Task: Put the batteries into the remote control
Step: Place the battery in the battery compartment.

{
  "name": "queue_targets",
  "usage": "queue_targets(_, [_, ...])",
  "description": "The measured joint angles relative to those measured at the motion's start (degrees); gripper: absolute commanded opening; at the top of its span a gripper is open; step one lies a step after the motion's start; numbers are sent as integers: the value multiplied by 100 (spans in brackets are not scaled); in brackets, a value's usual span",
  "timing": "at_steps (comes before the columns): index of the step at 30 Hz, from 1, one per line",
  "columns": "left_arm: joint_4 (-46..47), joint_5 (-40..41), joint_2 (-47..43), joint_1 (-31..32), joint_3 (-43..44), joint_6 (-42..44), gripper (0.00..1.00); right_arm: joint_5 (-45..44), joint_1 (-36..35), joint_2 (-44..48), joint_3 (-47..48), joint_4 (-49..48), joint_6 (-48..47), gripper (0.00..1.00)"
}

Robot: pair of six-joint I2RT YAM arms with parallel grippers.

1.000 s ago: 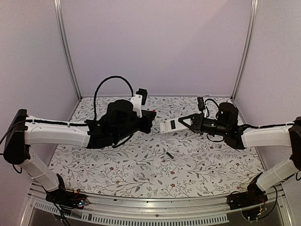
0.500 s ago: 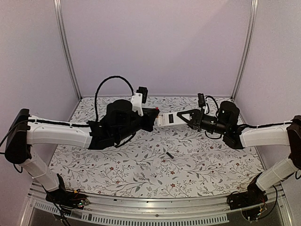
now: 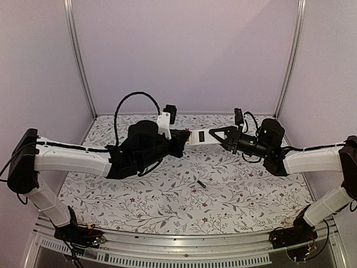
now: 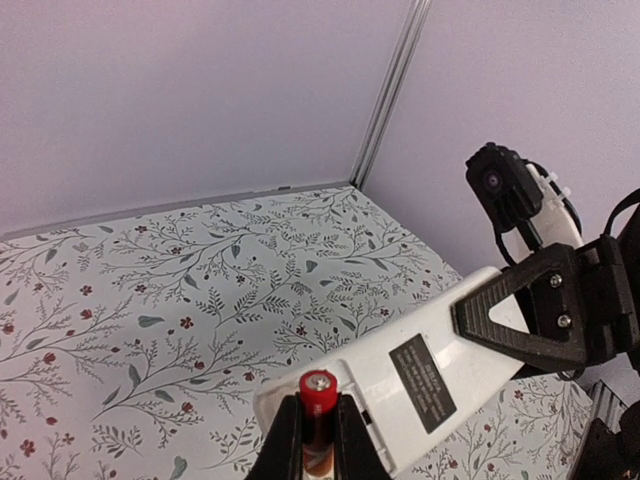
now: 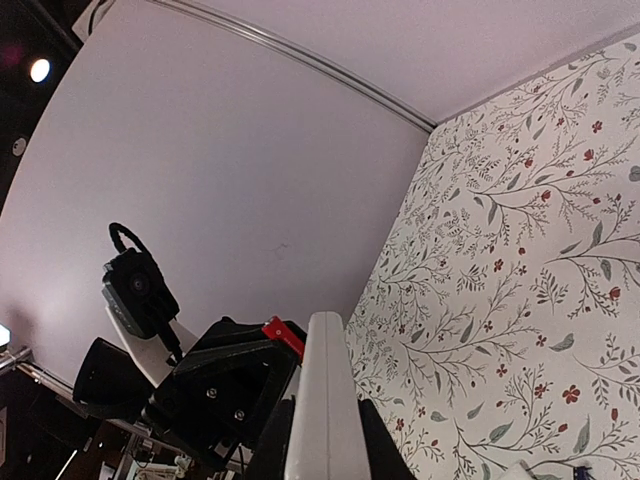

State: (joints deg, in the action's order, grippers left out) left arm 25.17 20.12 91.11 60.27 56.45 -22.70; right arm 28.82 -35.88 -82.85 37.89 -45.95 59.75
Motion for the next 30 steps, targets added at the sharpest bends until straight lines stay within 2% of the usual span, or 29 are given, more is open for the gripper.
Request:
queue_targets(13, [11, 109, 44, 48, 0, 90, 18, -2, -11, 0, 0, -83, 118, 0])
queue_targets(22, [-24, 192, 44, 70, 2, 149, 23, -4, -11, 0, 0, -79, 116, 0])
queue_targets(28, [-52, 249, 44, 76, 2, 164, 32, -2, -11, 0, 0, -61, 87, 0])
queue_targets(30, [-74, 264, 44, 81, 2, 160, 38, -2, -11, 0, 0, -37, 52, 0])
